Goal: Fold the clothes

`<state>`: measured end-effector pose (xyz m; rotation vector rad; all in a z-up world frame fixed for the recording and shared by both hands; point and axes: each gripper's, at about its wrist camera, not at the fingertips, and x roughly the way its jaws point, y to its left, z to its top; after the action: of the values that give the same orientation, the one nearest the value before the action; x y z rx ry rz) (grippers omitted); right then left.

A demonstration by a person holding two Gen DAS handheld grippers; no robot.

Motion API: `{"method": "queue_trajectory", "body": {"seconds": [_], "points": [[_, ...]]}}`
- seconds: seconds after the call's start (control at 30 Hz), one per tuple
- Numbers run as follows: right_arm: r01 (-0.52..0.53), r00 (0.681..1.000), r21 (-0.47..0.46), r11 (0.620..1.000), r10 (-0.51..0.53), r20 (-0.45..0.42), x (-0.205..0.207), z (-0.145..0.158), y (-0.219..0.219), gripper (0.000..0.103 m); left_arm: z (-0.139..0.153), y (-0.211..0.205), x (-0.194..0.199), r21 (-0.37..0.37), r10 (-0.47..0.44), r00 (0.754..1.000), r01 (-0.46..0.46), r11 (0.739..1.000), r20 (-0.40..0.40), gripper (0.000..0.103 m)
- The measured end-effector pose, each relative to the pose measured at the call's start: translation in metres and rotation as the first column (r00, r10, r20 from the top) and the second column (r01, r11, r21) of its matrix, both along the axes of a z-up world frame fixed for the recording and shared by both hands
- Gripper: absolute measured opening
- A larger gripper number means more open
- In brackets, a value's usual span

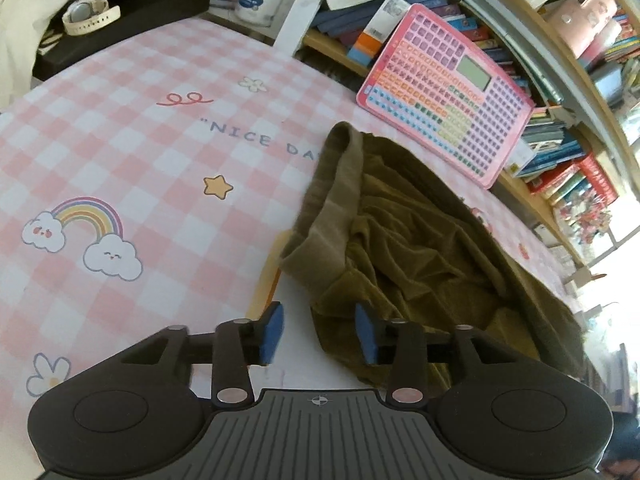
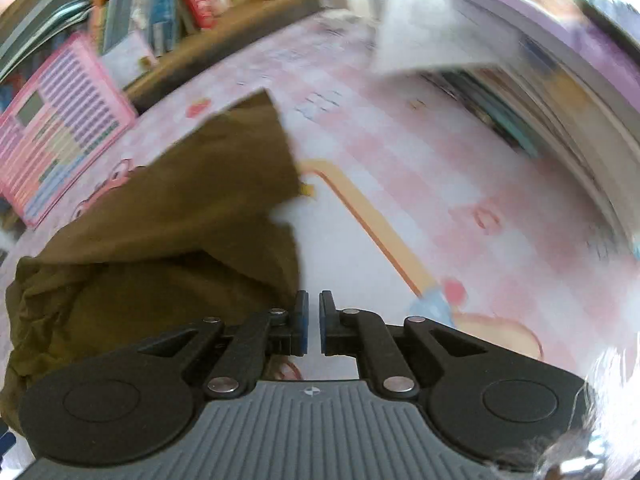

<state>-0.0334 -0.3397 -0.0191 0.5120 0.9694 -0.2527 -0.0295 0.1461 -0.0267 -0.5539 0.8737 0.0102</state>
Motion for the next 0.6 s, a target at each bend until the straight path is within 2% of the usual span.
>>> {"method": "queue_trajectory", "body": {"seconds": [0.2,0.23,0.27,0.33,0.47,0.6], "points": [[0.037,0.998,-0.031,0.999,-0.035,0.054,-0.01,0.011,-0.001,0.01,-0.012,0.009,-0.003,-0.096,-0.014,0.999,0.011,0.995,-0.03,0.049],[0.043,0.997,-0.031,0.999,-0.041,0.061,-0.009,0.012,-0.001,0.014,-0.013,0.011,-0.003,-0.117,-0.006,1.0,0.003,0.993,-0.03,0.049],[0.041,0.997,-0.032,0.999,-0.039,0.068,-0.008,0.013,0.001,0.024,-0.015,0.013,-0.003,-0.139,0.001,1.0,-0.005,0.99,-0.03,0.05],[0.032,0.996,-0.037,0.999,-0.029,0.08,-0.004,0.015,0.005,0.034,-0.019,0.018,0.0,-0.196,0.028,0.999,-0.034,0.98,-0.032,0.05],[0.01,0.995,-0.05,0.999,-0.005,0.098,0.004,0.017,0.012,0.035,-0.033,0.029,0.013,-0.347,0.114,0.992,-0.128,0.929,-0.061,0.052],[-0.006,0.997,-0.078,0.997,0.012,0.079,0.012,0.012,0.018,0.035,-0.039,0.036,0.028,-0.435,0.217,0.97,-0.243,0.867,-0.109,0.054]]}}
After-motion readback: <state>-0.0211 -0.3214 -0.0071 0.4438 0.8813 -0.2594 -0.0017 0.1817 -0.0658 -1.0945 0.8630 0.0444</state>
